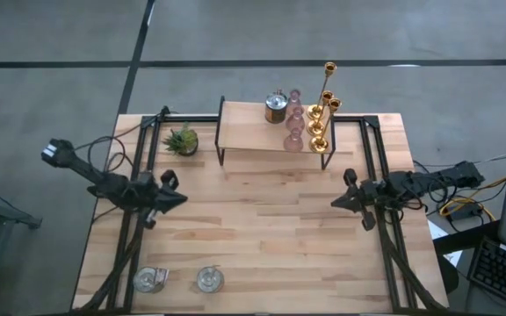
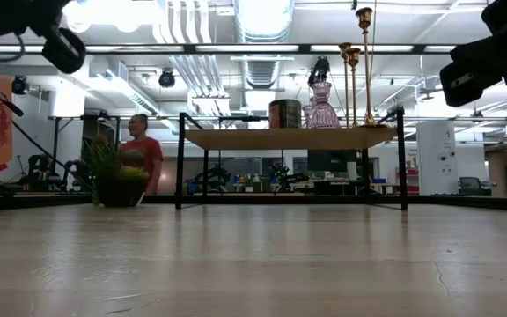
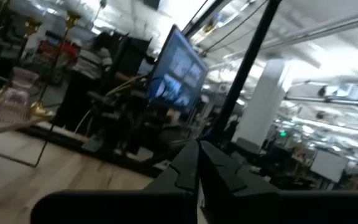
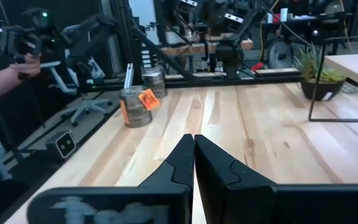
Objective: Pick & Place candle stick holders
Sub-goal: Align the right silver scented candle on the shelf with the silver scented candle
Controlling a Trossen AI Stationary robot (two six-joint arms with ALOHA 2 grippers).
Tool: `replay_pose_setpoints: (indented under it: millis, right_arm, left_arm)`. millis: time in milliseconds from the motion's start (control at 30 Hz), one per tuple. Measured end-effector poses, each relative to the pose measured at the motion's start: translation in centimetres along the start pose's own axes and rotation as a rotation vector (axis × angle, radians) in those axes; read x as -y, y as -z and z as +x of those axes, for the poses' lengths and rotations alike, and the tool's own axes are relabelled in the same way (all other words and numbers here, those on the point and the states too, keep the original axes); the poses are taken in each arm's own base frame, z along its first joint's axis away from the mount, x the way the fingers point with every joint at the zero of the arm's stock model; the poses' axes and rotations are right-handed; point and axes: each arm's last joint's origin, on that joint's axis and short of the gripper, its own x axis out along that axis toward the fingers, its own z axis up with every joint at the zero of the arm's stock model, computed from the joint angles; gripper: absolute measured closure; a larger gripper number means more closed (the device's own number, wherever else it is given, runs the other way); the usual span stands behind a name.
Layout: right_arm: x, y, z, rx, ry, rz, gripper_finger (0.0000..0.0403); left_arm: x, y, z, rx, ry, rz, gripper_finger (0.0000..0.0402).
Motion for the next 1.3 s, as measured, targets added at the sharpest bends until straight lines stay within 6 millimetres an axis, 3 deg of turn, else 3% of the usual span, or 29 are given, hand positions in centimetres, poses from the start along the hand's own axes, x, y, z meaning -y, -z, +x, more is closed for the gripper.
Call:
replay_pose_setpoints:
  millis: [133, 300, 500, 633, 767, 967, 1300]
  right_arm:
    - [0.0, 0.0, 0.0, 0.003, -0.001, -0.002, 0.0394]
    - [0.0, 0.1, 0.1, -0.011, 0.002, 0.000, 0.0394]
    - [0.0, 0.2, 0.2, -0.021, 0.003, -0.001, 0.0394]
    - [0.0, 0.2, 0.2, -0.023, 0.003, -0.001, 0.0394]
    - [0.0, 0.2, 0.2, -0.024, 0.003, -0.001, 0.0394]
    - [0.0, 0.2, 0.3, -0.026, 0.003, -0.001, 0.0394]
    - [0.0, 0.2, 0.3, -0.025, 0.003, -0.001, 0.0394]
  left_arm:
    - [1.0, -0.4, 1.9, -0.054, -0.022, 0.015, 0.0378]
    - [2.9, -1.8, 5.1, -0.155, -0.052, 0.060, 0.0338]
    - [5.6, -3.1, 9.1, -0.514, -0.188, 0.103, 0.0273]
    - [7.9, -2.6, 11.5, -0.755, -0.199, 0.066, 0.0252]
    - [10.2, -1.5, 13.5, -0.915, -0.228, 0.053, 0.0254]
    - [13.1, 1.5, 14.9, -1.185, -0.337, 0.029, 0.0259]
    - [15.2, 6.7, 16.7, -1.381, -0.424, 0.003, 0.0259]
